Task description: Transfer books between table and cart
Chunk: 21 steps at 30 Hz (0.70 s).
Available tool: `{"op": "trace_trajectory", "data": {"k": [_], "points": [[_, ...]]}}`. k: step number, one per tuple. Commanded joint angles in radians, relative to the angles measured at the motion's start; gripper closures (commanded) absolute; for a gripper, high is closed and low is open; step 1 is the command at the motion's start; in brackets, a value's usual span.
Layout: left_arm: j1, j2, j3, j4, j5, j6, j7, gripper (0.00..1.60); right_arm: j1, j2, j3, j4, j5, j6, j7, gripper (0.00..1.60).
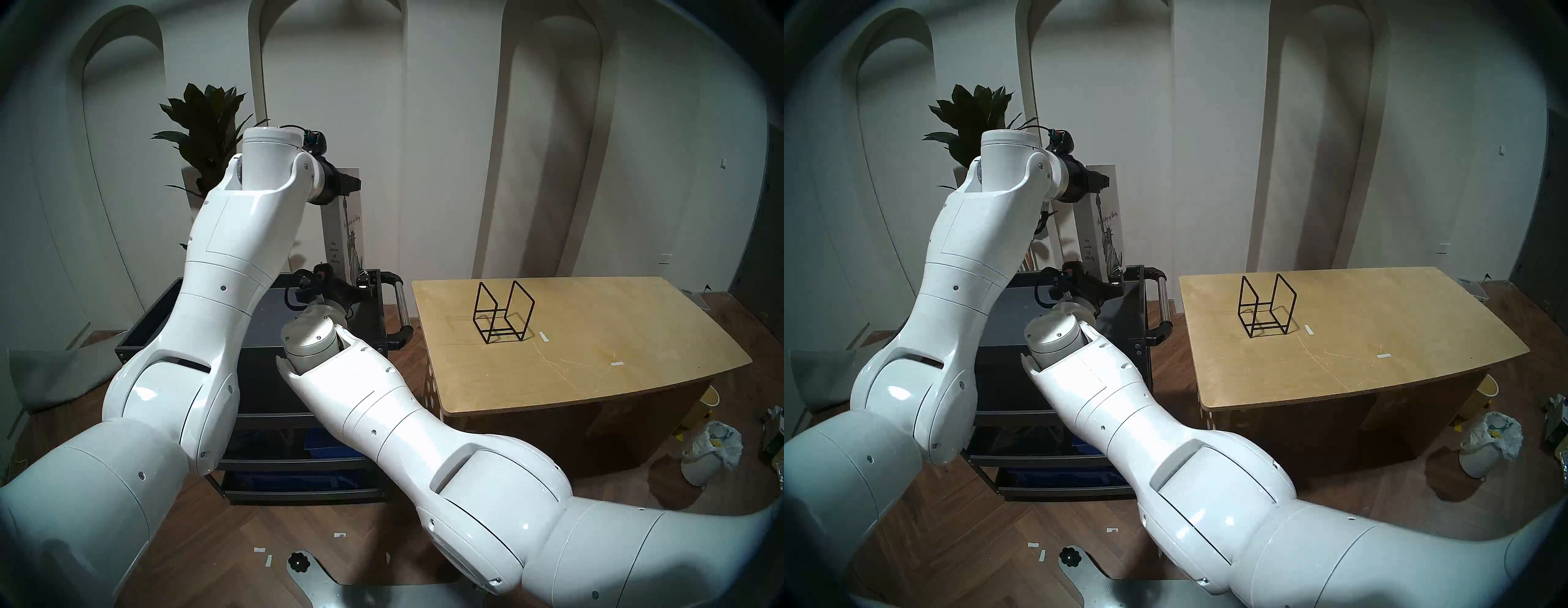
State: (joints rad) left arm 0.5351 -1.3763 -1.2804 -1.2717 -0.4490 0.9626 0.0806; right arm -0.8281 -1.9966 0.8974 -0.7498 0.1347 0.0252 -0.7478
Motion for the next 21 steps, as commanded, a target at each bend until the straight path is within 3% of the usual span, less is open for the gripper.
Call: {"op": "trace_trajectory", "data": {"k": [1,8,21], "points": [[-0.052,0.004,0.007,0.000,-0.029,-0.003,0.012,1.60,-0.017,-0.007,-0.052,-0.060,0.040,-0.004,0.041,0.00],[-0.050,0.002,0.009,0.019,-0.051,-0.033,0.051,1.60,-0.064,0.032,-0.080,-0.157,0.076,0.001,0.024,0.00],[-0.050,-0.010,0.021,0.038,-0.082,-0.069,0.091,1.60,-0.126,0.098,-0.068,-0.320,0.092,-0.016,-0.037,0.00]]}}
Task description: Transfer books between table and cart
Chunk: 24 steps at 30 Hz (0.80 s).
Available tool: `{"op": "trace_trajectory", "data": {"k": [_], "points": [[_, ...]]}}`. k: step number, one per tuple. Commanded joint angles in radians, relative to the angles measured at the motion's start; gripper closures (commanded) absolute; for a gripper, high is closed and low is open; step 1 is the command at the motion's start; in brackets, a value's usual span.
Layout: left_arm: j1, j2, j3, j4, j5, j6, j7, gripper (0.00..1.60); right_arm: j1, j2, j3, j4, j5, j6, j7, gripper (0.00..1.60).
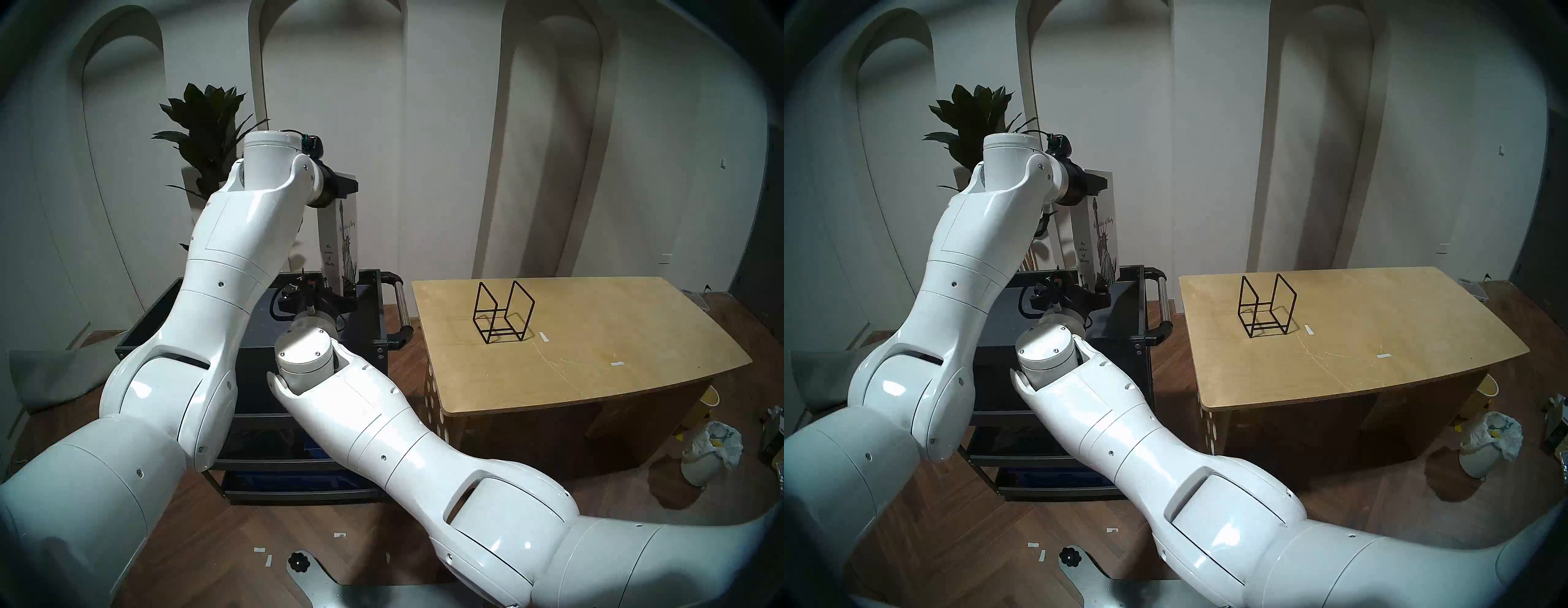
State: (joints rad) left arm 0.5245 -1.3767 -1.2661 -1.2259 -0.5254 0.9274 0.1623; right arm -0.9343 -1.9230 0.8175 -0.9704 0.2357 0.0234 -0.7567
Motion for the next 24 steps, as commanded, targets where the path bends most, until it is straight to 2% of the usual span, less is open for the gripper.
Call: {"op": "trace_trajectory", "data": {"k": [1,7,9,24], "points": [[-0.038,-0.011,0.008,-0.006,-0.009,-0.038,0.013,1.60,-0.025,0.033,0.013,-0.117,-0.008,-0.015,-0.034,0.00],[-0.029,-0.016,0.016,0.009,-0.016,-0.057,0.033,1.60,-0.047,0.069,0.029,-0.200,-0.014,-0.021,-0.067,0.00],[-0.026,-0.018,0.015,0.010,-0.015,-0.062,0.038,1.60,-0.045,0.069,0.031,-0.194,-0.015,-0.021,-0.071,0.00],[-0.007,-0.047,0.023,0.026,-0.004,-0.139,0.097,1.60,-0.122,0.149,0.057,-0.403,-0.023,-0.009,-0.127,0.00]]}}
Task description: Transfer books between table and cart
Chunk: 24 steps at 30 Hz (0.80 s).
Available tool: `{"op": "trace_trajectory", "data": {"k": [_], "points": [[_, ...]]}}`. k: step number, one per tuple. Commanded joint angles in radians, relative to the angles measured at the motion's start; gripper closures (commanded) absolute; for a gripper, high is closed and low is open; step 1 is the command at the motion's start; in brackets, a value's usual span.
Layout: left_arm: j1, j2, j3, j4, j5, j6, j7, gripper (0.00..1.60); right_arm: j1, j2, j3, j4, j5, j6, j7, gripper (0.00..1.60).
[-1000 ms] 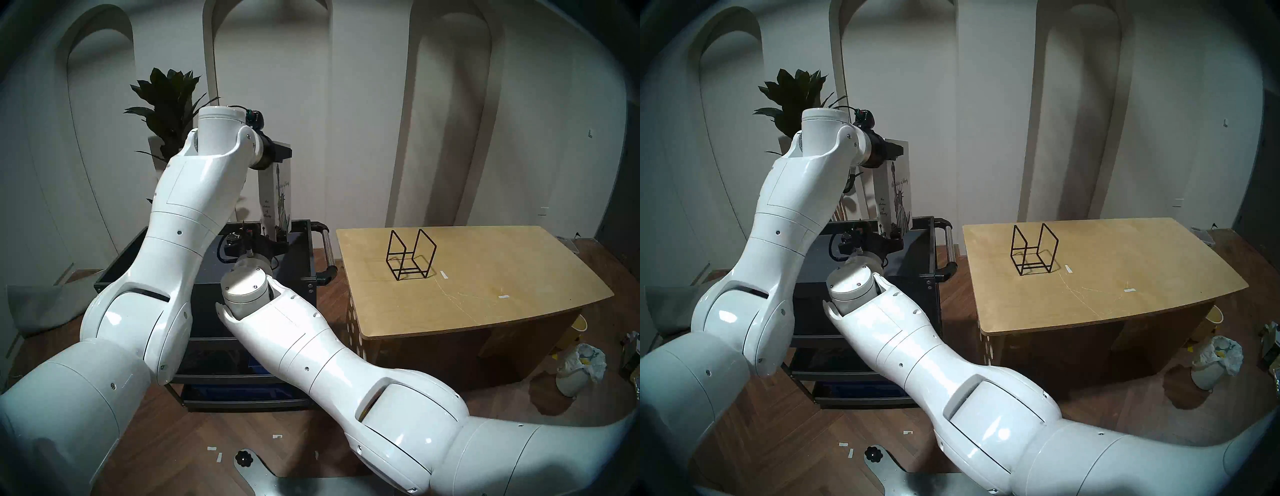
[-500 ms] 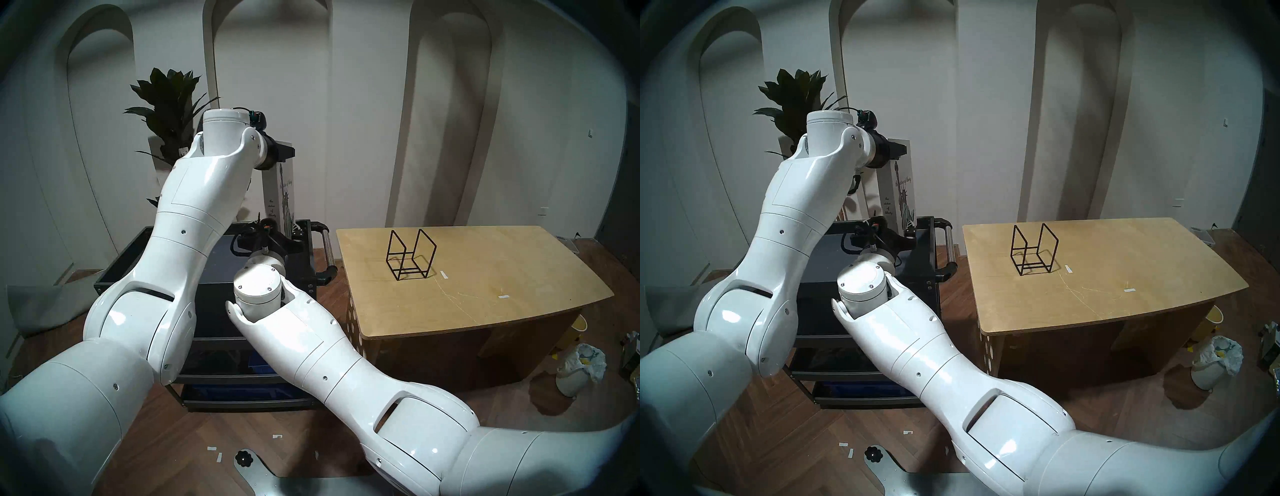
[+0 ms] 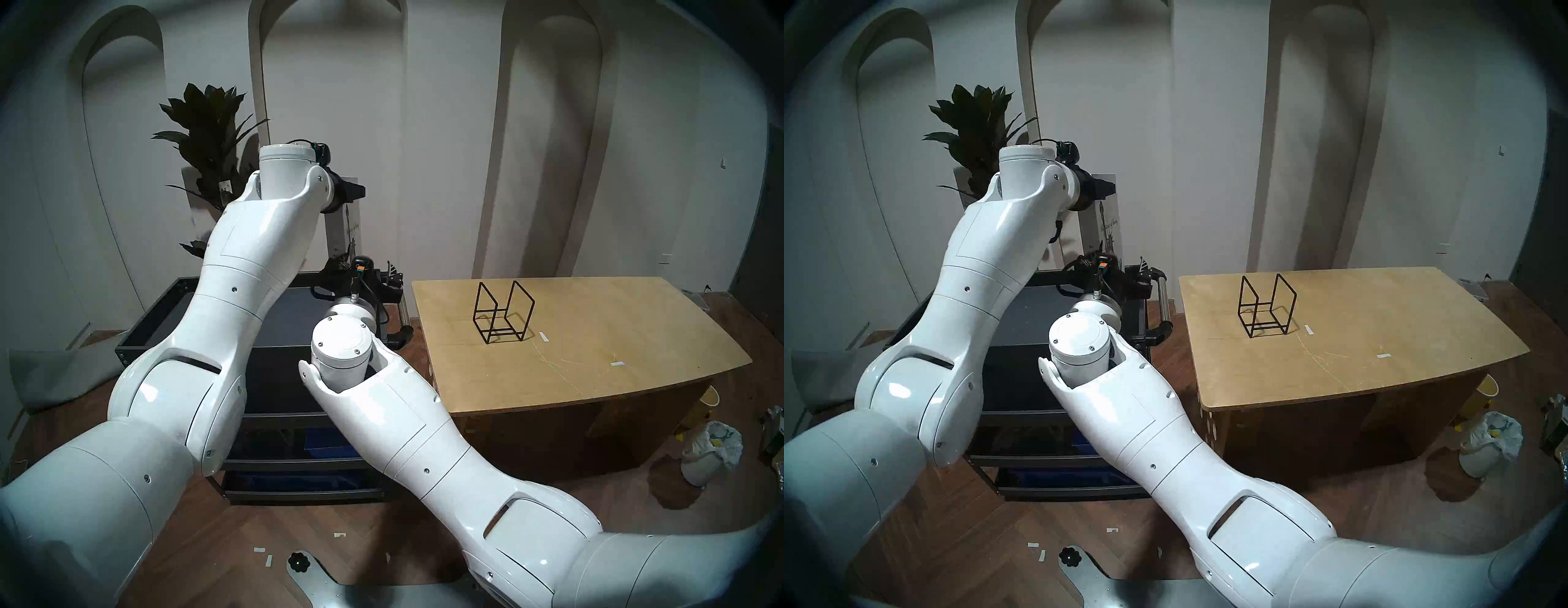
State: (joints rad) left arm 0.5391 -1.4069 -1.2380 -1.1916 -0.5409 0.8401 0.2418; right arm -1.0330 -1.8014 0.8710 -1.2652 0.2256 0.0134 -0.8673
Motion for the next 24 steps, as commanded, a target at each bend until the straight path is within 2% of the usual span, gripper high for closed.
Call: {"op": "trace_trajectory", "data": {"k": [1,7,13,14,15,16,24], "points": [[-0.019,-0.020,-0.005,-0.006,0.014,-0.057,0.022,1.60,-0.026,0.034,0.007,-0.118,-0.014,0.000,-0.023,0.00],[-0.009,-0.026,-0.009,0.005,0.021,-0.083,0.042,1.60,-0.038,0.127,0.070,-0.194,-0.032,0.007,-0.053,0.00],[-0.003,-0.030,-0.016,0.012,0.027,-0.103,0.060,1.60,-0.026,0.218,0.189,-0.257,-0.047,0.014,-0.076,0.00],[-0.001,-0.031,-0.017,0.014,0.027,-0.104,0.062,1.60,-0.020,0.216,0.211,-0.263,-0.047,0.013,-0.075,0.00],[0.002,-0.032,-0.018,0.015,0.029,-0.108,0.066,1.60,-0.018,0.248,0.231,-0.275,-0.047,0.016,-0.076,0.00],[0.004,-0.033,-0.018,0.017,0.029,-0.111,0.068,1.60,-0.013,0.243,0.251,-0.278,-0.051,0.017,-0.079,0.00],[0.027,-0.044,-0.023,0.032,0.038,-0.141,0.094,1.60,0.009,0.351,0.398,-0.323,-0.050,0.044,-0.077,0.00]]}}
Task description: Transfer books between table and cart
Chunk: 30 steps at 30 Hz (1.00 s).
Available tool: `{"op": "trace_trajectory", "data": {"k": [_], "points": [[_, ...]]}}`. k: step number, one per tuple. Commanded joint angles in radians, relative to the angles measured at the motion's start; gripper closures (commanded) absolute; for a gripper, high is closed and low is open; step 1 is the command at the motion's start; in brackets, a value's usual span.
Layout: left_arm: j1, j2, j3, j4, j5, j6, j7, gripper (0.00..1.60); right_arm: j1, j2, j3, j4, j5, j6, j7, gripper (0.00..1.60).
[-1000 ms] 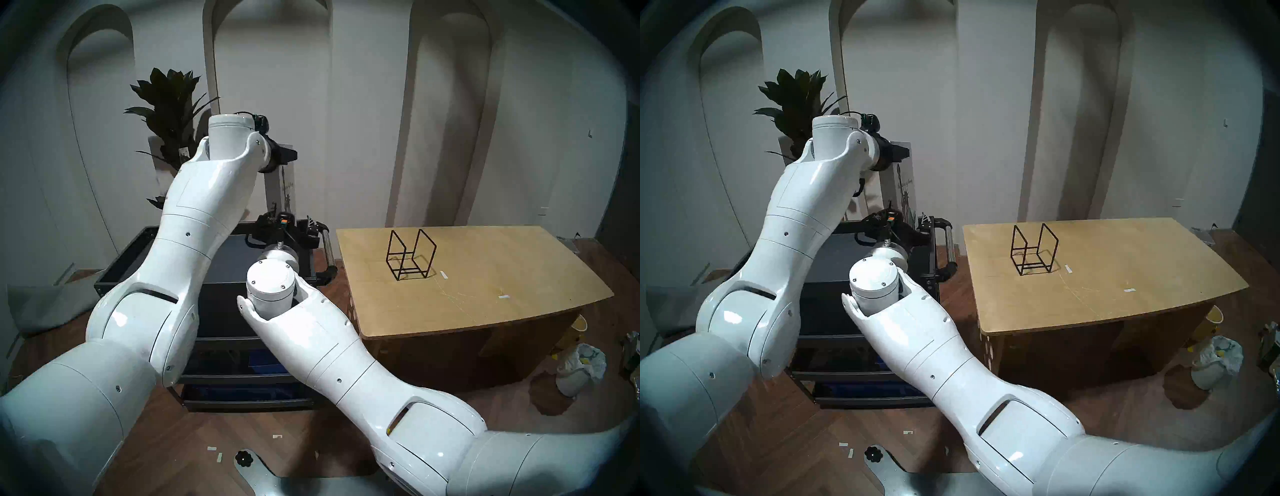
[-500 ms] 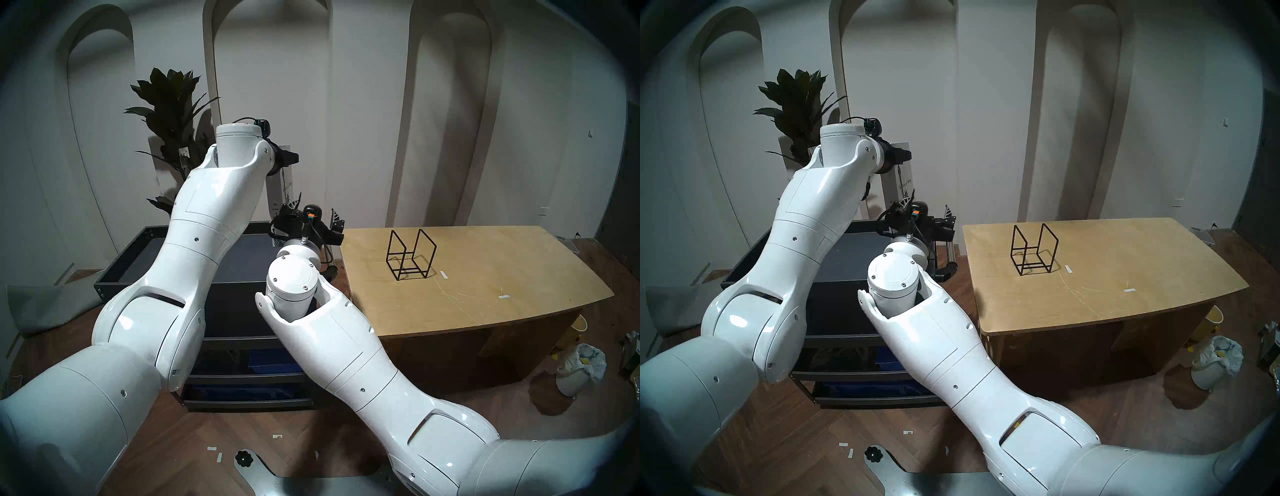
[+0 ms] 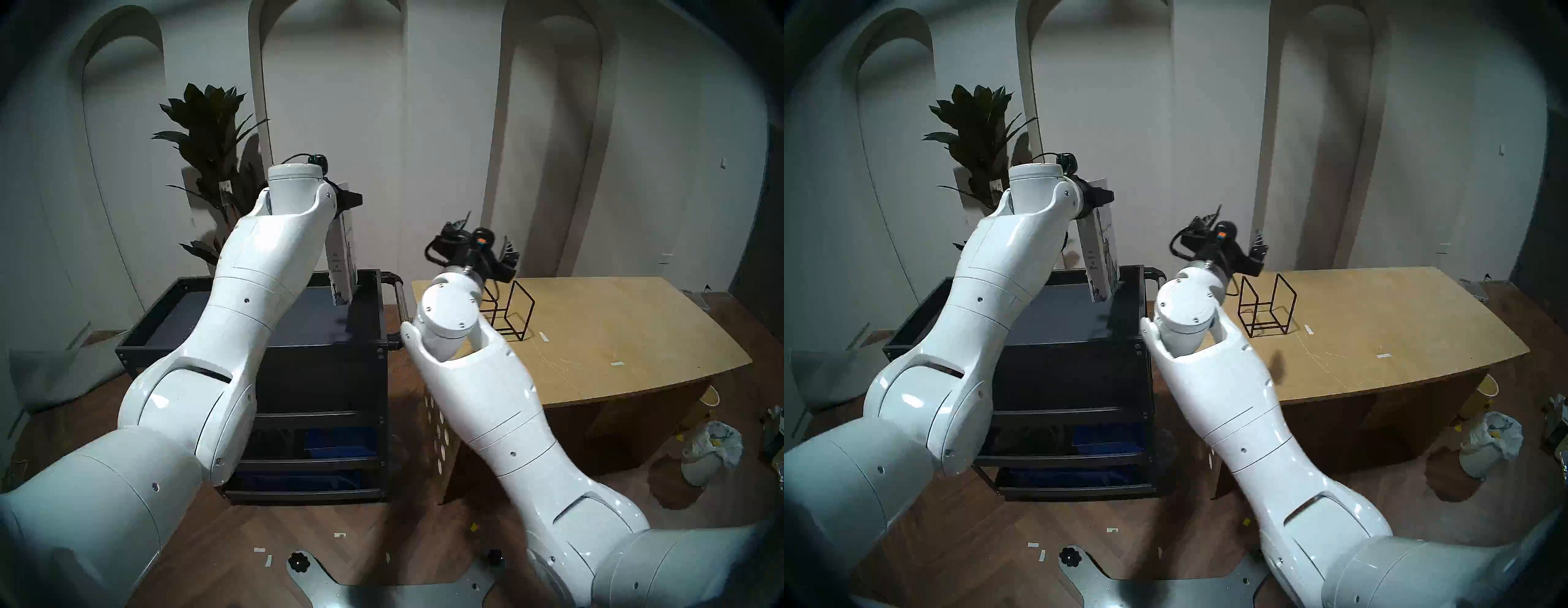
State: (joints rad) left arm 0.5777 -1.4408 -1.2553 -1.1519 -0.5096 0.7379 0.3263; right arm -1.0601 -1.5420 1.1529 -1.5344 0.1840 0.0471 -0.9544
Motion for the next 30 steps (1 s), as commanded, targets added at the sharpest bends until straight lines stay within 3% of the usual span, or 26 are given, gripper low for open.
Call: {"op": "trace_trajectory", "data": {"k": [1,3,10,16,30], "points": [[-0.006,-0.014,-0.007,-0.004,0.009,-0.052,0.017,1.60,0.035,0.128,0.164,-0.057,-0.007,0.021,0.013,0.00],[-0.003,-0.015,-0.007,-0.002,0.010,-0.057,0.021,1.60,0.035,0.130,0.170,-0.056,-0.005,0.026,0.013,0.00],[0.021,-0.031,-0.007,0.009,0.021,-0.101,0.047,1.60,0.029,0.218,0.298,-0.042,0.009,0.064,0.053,0.00],[0.037,-0.037,0.000,0.011,0.037,-0.140,0.068,1.60,0.021,0.284,0.365,-0.042,0.026,0.091,0.114,0.00],[0.109,-0.050,0.049,-0.004,0.102,-0.323,0.128,1.60,-0.049,0.427,0.466,-0.037,0.154,0.179,0.367,0.00]]}}
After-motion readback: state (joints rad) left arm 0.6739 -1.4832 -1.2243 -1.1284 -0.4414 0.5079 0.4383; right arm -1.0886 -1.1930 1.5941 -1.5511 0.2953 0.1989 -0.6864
